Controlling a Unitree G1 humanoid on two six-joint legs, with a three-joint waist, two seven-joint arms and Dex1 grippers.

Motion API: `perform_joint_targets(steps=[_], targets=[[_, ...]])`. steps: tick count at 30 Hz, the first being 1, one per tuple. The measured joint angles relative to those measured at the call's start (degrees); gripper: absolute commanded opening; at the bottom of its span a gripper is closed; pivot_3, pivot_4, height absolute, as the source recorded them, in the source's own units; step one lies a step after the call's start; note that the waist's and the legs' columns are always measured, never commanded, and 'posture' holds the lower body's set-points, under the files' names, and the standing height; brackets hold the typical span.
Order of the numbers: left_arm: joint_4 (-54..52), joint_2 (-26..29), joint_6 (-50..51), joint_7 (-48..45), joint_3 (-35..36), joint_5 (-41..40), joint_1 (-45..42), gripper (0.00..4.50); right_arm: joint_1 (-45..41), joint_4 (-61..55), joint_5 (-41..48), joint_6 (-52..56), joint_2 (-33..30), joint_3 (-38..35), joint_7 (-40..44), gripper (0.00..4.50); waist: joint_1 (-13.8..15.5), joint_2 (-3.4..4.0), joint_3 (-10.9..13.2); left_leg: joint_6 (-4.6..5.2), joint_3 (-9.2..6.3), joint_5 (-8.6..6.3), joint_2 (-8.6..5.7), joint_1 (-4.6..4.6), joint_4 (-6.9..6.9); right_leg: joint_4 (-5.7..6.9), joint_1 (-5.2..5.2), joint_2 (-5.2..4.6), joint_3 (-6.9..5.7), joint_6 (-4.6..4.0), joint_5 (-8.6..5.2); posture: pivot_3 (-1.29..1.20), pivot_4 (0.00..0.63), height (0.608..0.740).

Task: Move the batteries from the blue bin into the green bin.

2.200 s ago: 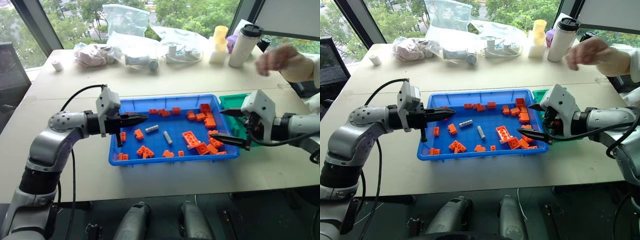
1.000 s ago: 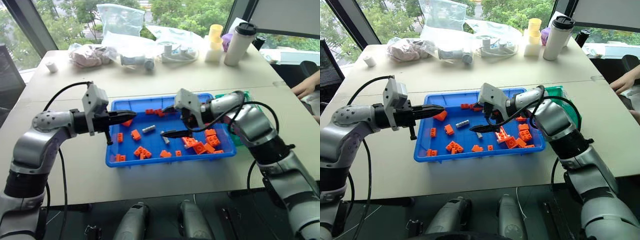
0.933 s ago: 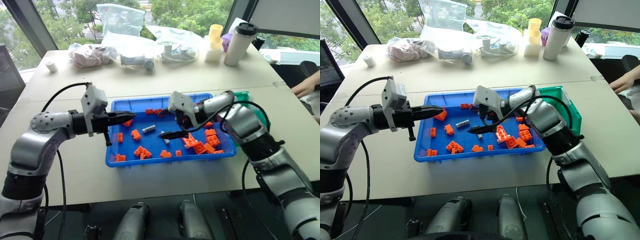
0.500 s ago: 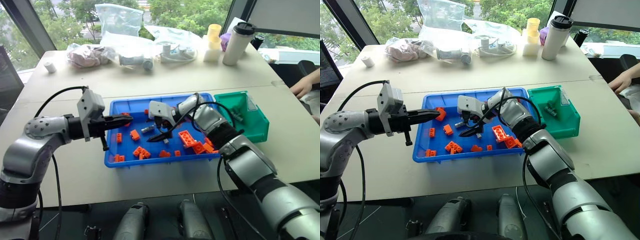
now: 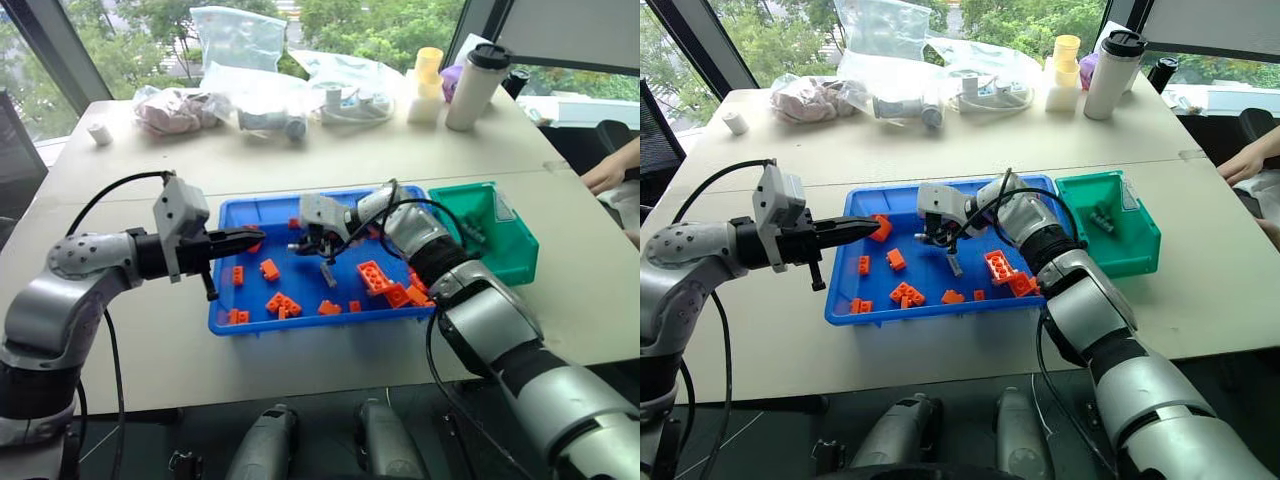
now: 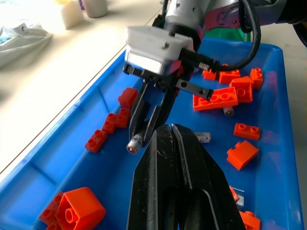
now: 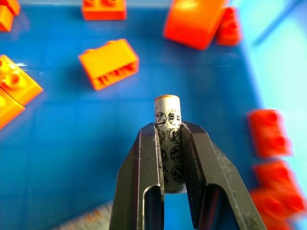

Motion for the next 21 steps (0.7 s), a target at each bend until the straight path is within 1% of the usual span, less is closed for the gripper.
perform_joint_targets(steps=[1, 2, 4, 5, 8, 11, 14, 16, 18, 20, 21], targets=[[0.17, -0.65, -0.23, -0.06, -0.63, 0.04, -0.39, 0.00, 2.59, -7.38, 0.73, 2.60, -3.09, -2.42, -0.67, 0.03, 0.29, 0.00, 0.00, 0.00, -0.04, 0.00, -0.01, -0.02, 0.02, 0.01, 0.01, -0.01, -0.01, 0.00, 0.00, 0.00, 0.150, 0.740], [0.26, -0.83, -0.37, -0.11, -0.87, 0.05, -0.38, 0.00, 3.74, -10.39, 1.09, 3.85, -4.35, -3.65, -0.94, 0.03, 0.30, 0.00, 0.00, 0.00, -0.06, 0.00, -0.01, -0.02, 0.02, 0.01, 0.02, -0.01, -0.02, 0.00, 0.00, 0.00, 0.150, 0.740], [0.77, -1.85, -0.94, -0.35, -2.11, 0.12, -0.90, 0.00, 8.68, -22.60, 2.18, 11.31, -9.82, -8.85, -2.98, 0.03, 0.45, 0.00, 0.00, 0.01, -0.04, 0.00, -0.02, -0.05, 0.03, 0.00, 0.02, -0.03, -0.02, 0.00, 0.00, 0.00, 0.150, 0.740], [1.18, -2.43, -1.20, -0.50, -2.98, 0.19, -1.34, 0.00, 11.87, -29.81, 3.10, 16.88, -13.47, -12.73, -4.26, 0.03, 0.56, 0.00, 0.00, 0.02, -0.05, -0.01, -0.03, -0.06, 0.03, -0.02, 0.02, -0.04, -0.02, 0.00, 0.00, 0.00, 0.150, 0.740], [2.73, -3.35, -1.98, -1.05, -4.49, 0.51, -2.36, 0.00, 17.30, -40.75, 4.12, 27.72, -20.44, -20.68, -7.51, 0.03, 0.12, 0.00, 0.00, 0.12, 0.06, -0.07, 0.03, 0.00, 0.01, -0.01, 0.03, -0.01, 0.01, 0.00, 0.00, 0.00, 0.150, 0.740], [3.19, -4.01, -2.34, -1.71, -5.85, 0.61, -3.65, 0.00, 21.80, -45.66, 4.50, 33.14, -23.99, -24.44, -9.48, 0.03, -0.26, 0.03, -0.01, 0.34, 0.15, -0.19, 0.08, 0.07, -0.06, 0.03, 0.03, 0.00, 0.07, -0.01, -0.01, 0.00, 0.150, 0.740], [5.42, -4.82, -3.60, -3.12, -7.58, 1.55, -5.49, 0.00, 30.12, -51.59, 5.97, 38.78, -27.03, -29.07, -11.06, 0.03, 0.22, 0.02, -0.01, 0.36, 0.16, -0.20, 0.05, 0.05, -0.01, 0.02, 0.06, -0.03, 0.07, -0.01, -0.01, 0.00, 0.150, 0.740], [7.13, -5.03, -4.35, -4.12, -8.36, 2.26, -6.23, 0.00, 34.69, -53.37, 6.51, 40.83, -27.79, -30.12, -11.95, 0.03, 0.30, 0.02, -0.02, 0.40, 0.20, -0.22, 0.03, 0.05, 0.08, 0.01, 0.11, -0.05, 0.07, 0.00, 0.00, 0.00, 0.150, 0.740], [8.45, -5.77, -5.00, -4.97, -8.86, 2.80, -7.64, 0.00, 37.18, -54.84, 6.81, 41.74, -28.12, -30.16, -13.24, 0.03, 0.21, 0.02, -0.01, 0.41, 0.22, -0.22, 0.04, 0.05, 0.11, 0.03, 0.11, -0.05, 0.08, 0.00, 0.00, 0.00, 0.150, 0.740], [9.36, -6.21, -5.65, -5.45, -9.57, 3.09, -8.89, 0.00, 37.63, -55.66, 7.27, 42.37, -28.14, -30.38, -14.65, 1.07, 0.18, 0.03, -0.01, 0.41, 0.22, -0.22, 0.04, 0.06, 0.10, 0.04, 0.10, -0.04, 0.08, 0.00, 0.00, 0.00, 0.150, 0.740], [9.60, -6.53, -6.03, -5.70, -9.71, 3.28, -9.25, 0.00, 37.63, -56.05, 7.64, 42.68, -28.18, -30.70, -15.25, 1.50, 0.16, 0.03, -0.01, 0.41, 0.22, -0.22, 0.05, 0.06, 0.09, 0.02, 0.10, -0.04, 0.08, 0.00, 0.00, 0.00, 0.150, 0.740]])
